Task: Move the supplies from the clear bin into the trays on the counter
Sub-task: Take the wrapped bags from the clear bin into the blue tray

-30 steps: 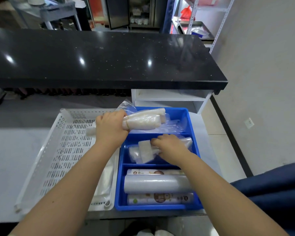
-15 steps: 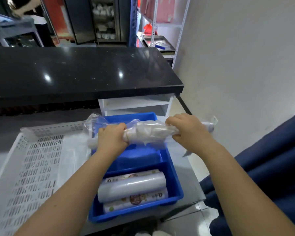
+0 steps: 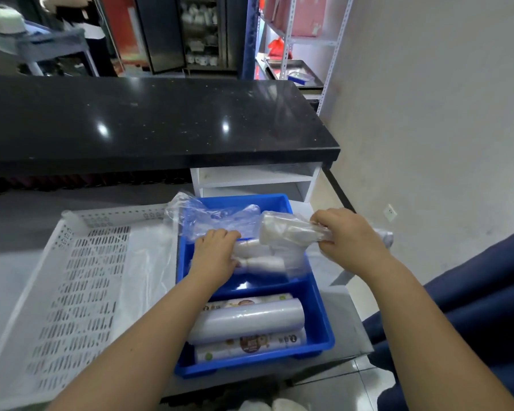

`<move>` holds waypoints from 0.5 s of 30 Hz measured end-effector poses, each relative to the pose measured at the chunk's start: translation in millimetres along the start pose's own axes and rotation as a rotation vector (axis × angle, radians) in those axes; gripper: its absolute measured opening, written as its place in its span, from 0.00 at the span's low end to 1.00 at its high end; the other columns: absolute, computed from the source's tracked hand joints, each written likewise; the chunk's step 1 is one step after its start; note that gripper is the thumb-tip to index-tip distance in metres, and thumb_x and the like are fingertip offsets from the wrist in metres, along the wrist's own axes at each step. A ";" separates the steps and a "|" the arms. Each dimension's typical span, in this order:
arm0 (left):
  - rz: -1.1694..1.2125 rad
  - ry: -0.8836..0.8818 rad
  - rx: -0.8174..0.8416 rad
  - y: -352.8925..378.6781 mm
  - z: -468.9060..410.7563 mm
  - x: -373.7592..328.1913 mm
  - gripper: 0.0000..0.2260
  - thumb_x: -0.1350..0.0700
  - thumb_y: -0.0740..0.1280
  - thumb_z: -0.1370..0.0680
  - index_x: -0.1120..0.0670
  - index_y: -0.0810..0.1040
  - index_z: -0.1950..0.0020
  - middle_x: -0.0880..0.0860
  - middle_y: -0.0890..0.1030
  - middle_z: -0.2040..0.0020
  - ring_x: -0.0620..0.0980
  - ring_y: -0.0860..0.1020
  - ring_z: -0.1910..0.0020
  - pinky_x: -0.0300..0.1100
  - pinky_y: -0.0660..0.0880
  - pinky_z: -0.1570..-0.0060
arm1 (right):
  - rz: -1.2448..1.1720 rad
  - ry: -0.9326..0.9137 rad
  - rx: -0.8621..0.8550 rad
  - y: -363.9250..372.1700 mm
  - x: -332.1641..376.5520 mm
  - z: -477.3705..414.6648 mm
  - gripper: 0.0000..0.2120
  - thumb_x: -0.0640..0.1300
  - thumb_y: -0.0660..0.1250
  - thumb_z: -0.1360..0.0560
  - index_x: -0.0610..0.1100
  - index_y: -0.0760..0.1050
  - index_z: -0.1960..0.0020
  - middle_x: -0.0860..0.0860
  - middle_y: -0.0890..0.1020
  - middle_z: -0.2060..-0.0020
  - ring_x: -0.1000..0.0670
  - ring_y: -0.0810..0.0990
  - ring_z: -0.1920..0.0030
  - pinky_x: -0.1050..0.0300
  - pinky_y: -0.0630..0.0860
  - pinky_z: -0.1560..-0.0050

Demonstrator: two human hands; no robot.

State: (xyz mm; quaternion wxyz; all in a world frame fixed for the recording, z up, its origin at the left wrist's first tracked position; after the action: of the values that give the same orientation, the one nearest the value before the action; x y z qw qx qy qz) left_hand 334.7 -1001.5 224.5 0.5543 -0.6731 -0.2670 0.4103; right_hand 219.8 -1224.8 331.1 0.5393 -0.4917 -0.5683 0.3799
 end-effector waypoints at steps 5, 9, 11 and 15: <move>0.102 -0.125 -0.290 -60.4 18.8 37.1 0.21 0.57 0.73 0.30 0.51 0.75 0.37 0.53 0.79 0.41 0.59 0.74 0.42 0.53 0.70 0.44 | -0.077 -0.084 0.016 13.0 34.9 -25.0 0.09 0.39 0.67 0.30 0.50 0.74 0.53 0.51 0.78 0.59 0.47 0.74 0.57 0.50 0.73 0.56; 0.194 -0.216 -0.413 -93.7 35.6 61.0 0.17 0.59 0.71 0.27 0.52 0.76 0.39 0.53 0.80 0.46 0.57 0.75 0.45 0.54 0.72 0.45 | -0.096 -0.180 0.096 52.0 75.5 -37.6 0.11 0.41 0.68 0.31 0.49 0.73 0.50 0.49 0.79 0.54 0.45 0.74 0.53 0.50 0.71 0.55; 0.240 -0.179 -0.444 -94.8 43.5 60.4 0.15 0.58 0.71 0.27 0.52 0.77 0.40 0.52 0.81 0.47 0.55 0.75 0.46 0.51 0.71 0.45 | -0.070 -0.205 0.145 81.0 90.2 -41.6 0.12 0.45 0.71 0.30 0.49 0.73 0.48 0.48 0.79 0.51 0.44 0.74 0.50 0.50 0.70 0.54; 0.246 -0.071 -0.272 -67.2 50.6 40.8 0.16 0.52 0.73 0.27 0.50 0.79 0.41 0.50 0.81 0.45 0.53 0.76 0.45 0.51 0.71 0.43 | 0.053 -0.235 0.193 130.7 91.0 -43.0 0.11 0.41 0.65 0.28 0.47 0.73 0.46 0.46 0.78 0.49 0.42 0.74 0.49 0.49 0.68 0.51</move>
State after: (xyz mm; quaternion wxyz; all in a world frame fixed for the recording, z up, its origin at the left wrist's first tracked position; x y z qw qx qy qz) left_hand 319.4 -925.2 276.4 0.3941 -0.7545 -0.2552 0.4586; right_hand 287.7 -1111.1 232.6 0.5035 -0.4049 -0.5751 0.5018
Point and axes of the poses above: each hand's wrist, its own z-axis away from the middle knuckle, its own y-axis out of the palm, x = y × z, the point moved 2 cm from there along -z, towards the middle knuckle
